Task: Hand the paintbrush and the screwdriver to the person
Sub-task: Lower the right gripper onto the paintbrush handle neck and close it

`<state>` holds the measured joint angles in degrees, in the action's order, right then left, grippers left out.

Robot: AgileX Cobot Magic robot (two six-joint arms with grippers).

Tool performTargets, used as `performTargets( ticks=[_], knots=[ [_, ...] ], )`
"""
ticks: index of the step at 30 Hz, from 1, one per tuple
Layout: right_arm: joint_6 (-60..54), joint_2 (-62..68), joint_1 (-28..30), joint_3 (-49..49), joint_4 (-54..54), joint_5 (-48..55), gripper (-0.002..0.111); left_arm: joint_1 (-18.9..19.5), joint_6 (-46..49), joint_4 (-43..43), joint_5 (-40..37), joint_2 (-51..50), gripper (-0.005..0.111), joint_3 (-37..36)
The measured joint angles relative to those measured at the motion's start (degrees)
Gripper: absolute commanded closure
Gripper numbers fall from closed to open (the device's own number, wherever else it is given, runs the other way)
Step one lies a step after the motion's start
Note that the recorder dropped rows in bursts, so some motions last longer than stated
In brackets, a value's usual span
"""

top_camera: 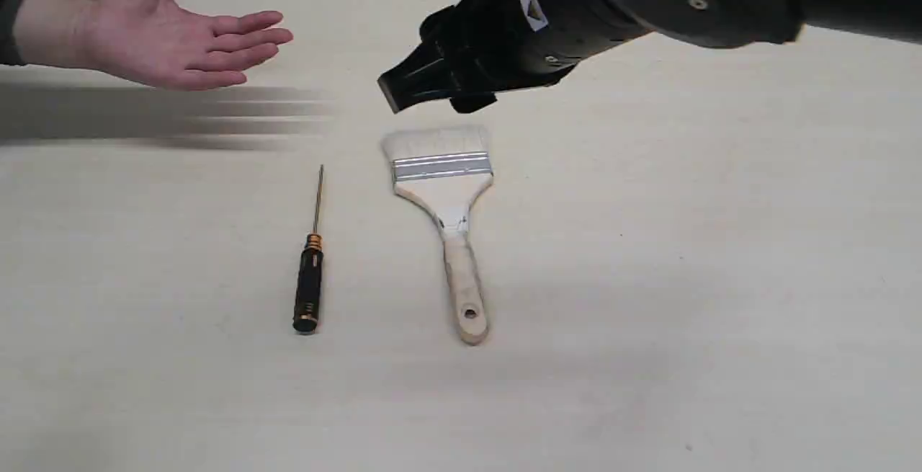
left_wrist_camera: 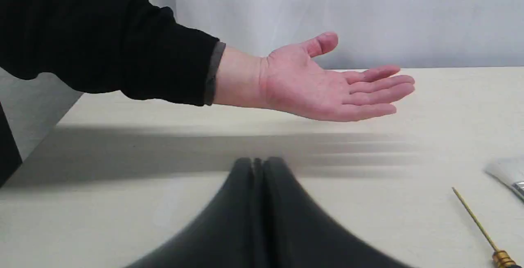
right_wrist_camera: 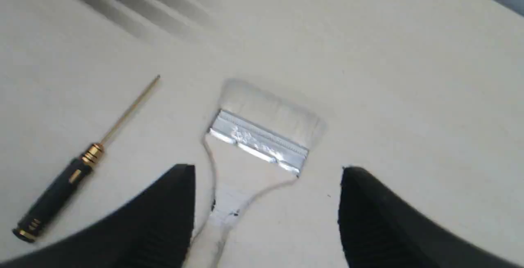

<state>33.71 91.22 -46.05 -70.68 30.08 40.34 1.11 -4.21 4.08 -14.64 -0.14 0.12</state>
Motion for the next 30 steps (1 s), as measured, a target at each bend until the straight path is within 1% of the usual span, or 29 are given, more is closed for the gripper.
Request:
performTargets(
  ticks=[2,9,11,21,30],
  knots=[
    [-0.5,2.1,0.0,-1.8,-1.2,2.1,0.052,0.0,0.0,0.0,0.0,0.0,0.107,0.0],
    [-2.3,11.4,0.0,-7.0,-11.0,3.1,0.052,0.0,0.0,0.0,0.0,0.0,0.107,0.0],
    [-2.6,13.8,0.0,-7.7,-12.1,3.1,0.052,0.0,0.0,0.0,0.0,0.0,0.107,0.0],
    [-2.6,21.5,0.0,-8.1,-12.6,3.1,0.052,0.0,0.0,0.0,0.0,0.0,0.107,0.0],
    [3.5,25.1,0.7,-8.2,-11.7,0.6,0.052,0.0,0.0,0.0,0.0,0.0,0.107,0.0]
  ],
)
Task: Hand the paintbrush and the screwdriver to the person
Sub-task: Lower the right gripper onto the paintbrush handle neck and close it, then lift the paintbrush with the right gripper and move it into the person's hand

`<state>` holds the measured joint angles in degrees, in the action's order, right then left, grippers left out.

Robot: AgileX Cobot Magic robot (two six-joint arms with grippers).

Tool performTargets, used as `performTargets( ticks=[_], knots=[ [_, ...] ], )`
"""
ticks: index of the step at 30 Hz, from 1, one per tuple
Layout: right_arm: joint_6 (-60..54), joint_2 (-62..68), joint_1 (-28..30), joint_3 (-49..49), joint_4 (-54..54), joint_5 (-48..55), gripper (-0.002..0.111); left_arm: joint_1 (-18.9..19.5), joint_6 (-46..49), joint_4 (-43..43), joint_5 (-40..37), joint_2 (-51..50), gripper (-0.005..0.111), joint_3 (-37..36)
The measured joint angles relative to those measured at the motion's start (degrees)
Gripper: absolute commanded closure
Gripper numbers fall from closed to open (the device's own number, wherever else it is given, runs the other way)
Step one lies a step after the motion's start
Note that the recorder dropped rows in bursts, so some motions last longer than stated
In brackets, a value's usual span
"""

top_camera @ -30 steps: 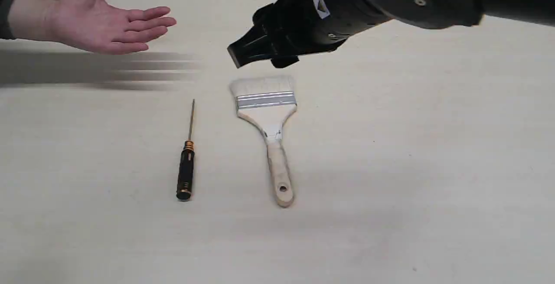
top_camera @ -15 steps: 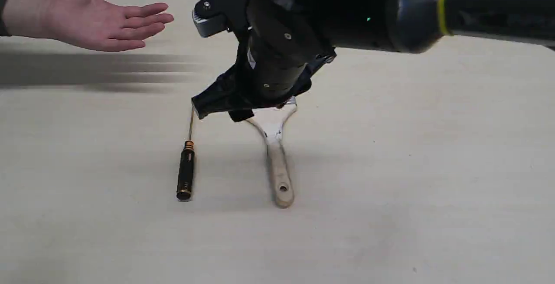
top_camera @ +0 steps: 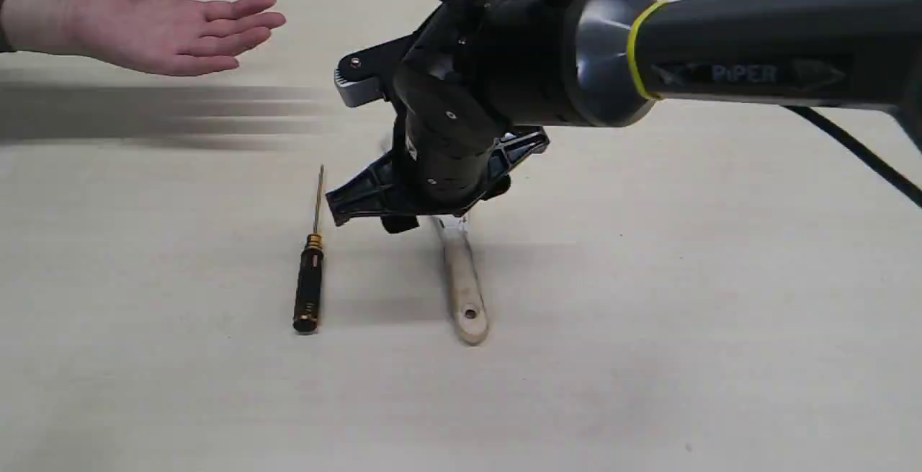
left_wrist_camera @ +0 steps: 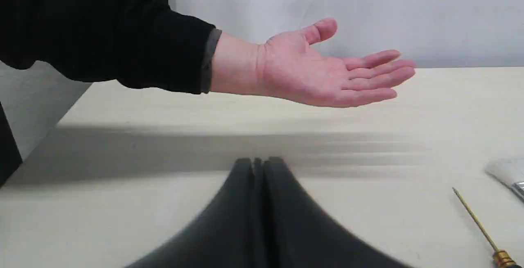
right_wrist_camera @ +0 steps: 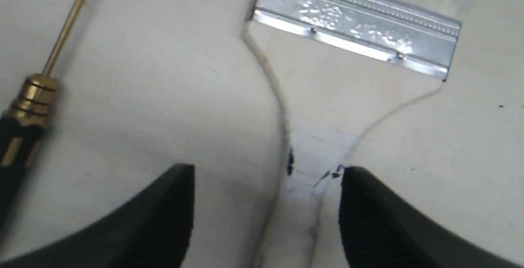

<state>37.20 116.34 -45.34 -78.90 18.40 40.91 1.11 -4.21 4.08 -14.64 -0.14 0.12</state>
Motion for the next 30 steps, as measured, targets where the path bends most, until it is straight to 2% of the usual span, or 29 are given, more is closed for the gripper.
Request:
performTargets(
  ticks=[11,23,26,30],
  knots=[
    [1.3,2.8,3.0,0.0,-0.4,-0.1,0.052,0.0,0.0,0.0,0.0,0.0,0.107,0.0],
    [0.7,7.1,3.2,-0.8,-1.4,-2.6,0.053,0.0,0.0,0.0,0.0,0.0,0.107,0.0],
    [0.7,7.4,3.2,-0.8,-1.4,-4.6,0.061,0.0,0.0,0.0,0.0,0.0,0.107,0.0],
    [0.7,7.8,3.2,-1.1,-1.4,-5.5,0.085,0.0,0.0,0.0,0.0,0.0,0.107,0.0]
  ],
)
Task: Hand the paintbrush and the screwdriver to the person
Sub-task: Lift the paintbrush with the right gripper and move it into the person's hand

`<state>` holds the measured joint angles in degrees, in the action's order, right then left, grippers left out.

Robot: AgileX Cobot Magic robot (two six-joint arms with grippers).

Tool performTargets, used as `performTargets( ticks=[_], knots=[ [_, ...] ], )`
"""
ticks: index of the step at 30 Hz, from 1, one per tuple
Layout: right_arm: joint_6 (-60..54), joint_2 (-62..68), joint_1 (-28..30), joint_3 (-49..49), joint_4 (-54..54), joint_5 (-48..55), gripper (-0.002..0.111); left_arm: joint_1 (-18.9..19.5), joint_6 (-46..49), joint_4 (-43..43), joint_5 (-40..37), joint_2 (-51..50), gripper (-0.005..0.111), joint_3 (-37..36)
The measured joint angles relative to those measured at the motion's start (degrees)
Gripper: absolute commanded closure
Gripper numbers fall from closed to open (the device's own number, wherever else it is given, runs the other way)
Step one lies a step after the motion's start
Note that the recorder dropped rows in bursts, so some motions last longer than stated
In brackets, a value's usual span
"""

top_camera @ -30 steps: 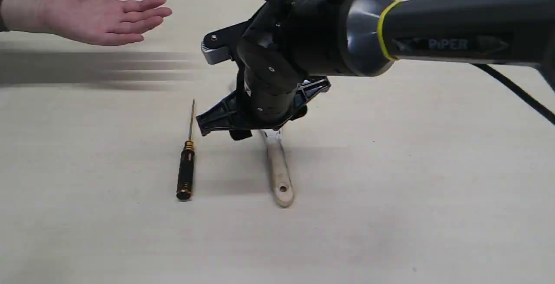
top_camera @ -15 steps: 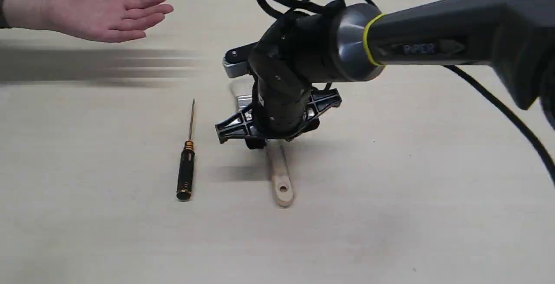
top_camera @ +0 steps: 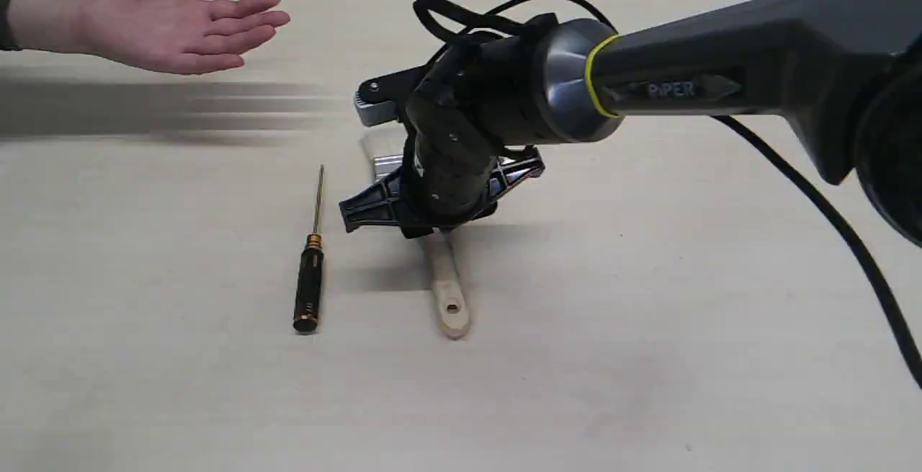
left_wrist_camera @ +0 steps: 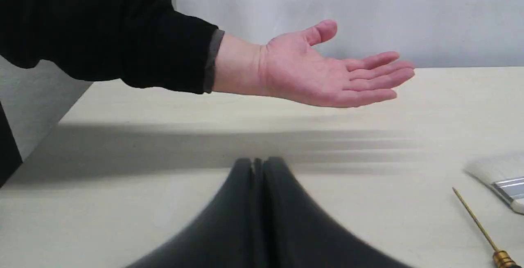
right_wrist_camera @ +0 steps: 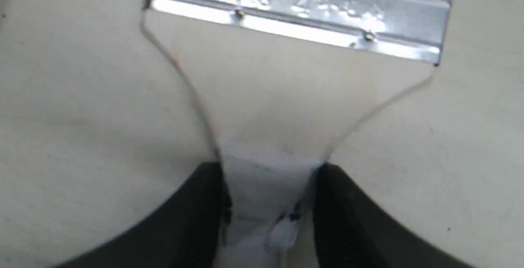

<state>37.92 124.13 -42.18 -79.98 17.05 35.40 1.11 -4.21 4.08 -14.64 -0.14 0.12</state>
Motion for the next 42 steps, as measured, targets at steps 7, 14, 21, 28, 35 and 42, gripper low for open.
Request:
performTargets(
  ticks=[7,14,21,28,35,42],
  knots=[
    [0.0,0.0,0.0,-0.1,0.0,0.0,0.104,0.0,0.0,0.0,0.0,0.0,0.107,0.0],
    [-0.8,-1.5,0.0,0.6,1.4,1.2,0.104,0.0,0.0,0.0,0.0,0.0,0.107,0.0],
    [-4.8,-11.4,0.0,0.7,-1.2,2.1,0.104,0.0,0.0,0.0,0.0,0.0,0.107,0.0],
    [-9.7,-20.3,0.0,0.7,-6.7,-4.6,0.104,0.0,0.0,0.0,0.0,0.0,0.107,0.0],
    [-18.1,-20.7,0.0,0.7,-15.2,-23.1,0.104,0.0,0.0,0.0,0.0,0.0,0.107,0.0],
    [-22.7,-10.2,-0.6,-7.7,-16.0,-27.7,0.104,0.0,0.0,0.0,0.0,0.0,0.107,0.0]
  ],
)
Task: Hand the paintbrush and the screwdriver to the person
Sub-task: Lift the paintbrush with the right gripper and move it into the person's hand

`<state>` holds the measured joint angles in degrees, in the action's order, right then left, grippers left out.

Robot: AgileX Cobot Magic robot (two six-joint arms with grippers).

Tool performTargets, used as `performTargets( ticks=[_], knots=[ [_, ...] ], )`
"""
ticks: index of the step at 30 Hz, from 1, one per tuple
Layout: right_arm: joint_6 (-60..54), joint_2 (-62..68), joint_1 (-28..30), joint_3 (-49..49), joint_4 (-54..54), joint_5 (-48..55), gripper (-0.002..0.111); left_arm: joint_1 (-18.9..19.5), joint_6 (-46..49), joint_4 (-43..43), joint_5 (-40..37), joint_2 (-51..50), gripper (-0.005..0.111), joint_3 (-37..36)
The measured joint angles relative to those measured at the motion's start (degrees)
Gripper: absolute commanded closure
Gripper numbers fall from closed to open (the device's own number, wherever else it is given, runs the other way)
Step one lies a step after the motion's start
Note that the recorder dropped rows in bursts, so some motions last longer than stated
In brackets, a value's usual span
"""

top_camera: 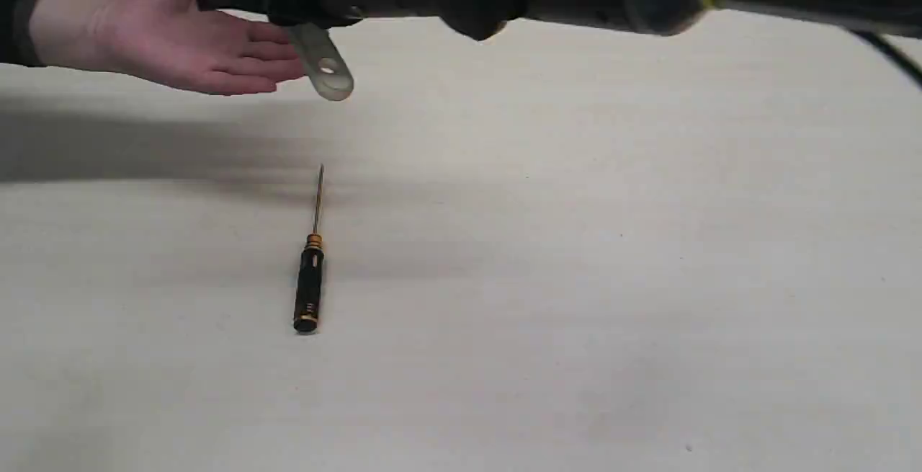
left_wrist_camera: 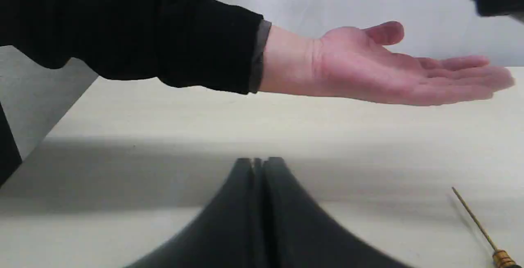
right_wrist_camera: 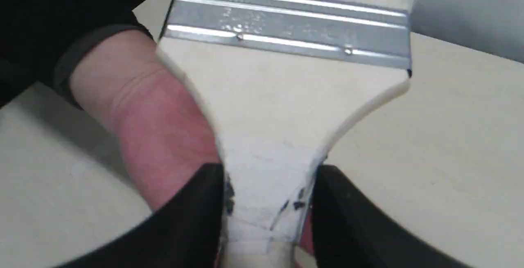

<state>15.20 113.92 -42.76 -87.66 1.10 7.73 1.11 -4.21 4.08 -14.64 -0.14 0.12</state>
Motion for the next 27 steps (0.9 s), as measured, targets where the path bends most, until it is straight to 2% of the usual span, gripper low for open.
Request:
performTargets(
  ticks=[4,9,15,27],
  knots=[
    [-2.8,6.9,-1.7,-6.4,0.0,0.0,0.100,0.0,0.0,0.0,0.0,0.0,0.107,0.0],
    [-4.7,11.0,-2.3,-10.7,0.0,2.1,0.083,0.0,0.0,0.0,0.0,0.0,0.107,0.0],
    [-5.0,11.6,-2.3,-11.3,0.0,7.9,0.063,0.0,0.0,0.0,0.0,0.0,0.107,0.0],
    [-5.2,3.7,-2.2,-11.3,-1.1,30.2,0.063,0.0,0.0,0.0,0.0,0.0,0.107,0.0]
  ],
)
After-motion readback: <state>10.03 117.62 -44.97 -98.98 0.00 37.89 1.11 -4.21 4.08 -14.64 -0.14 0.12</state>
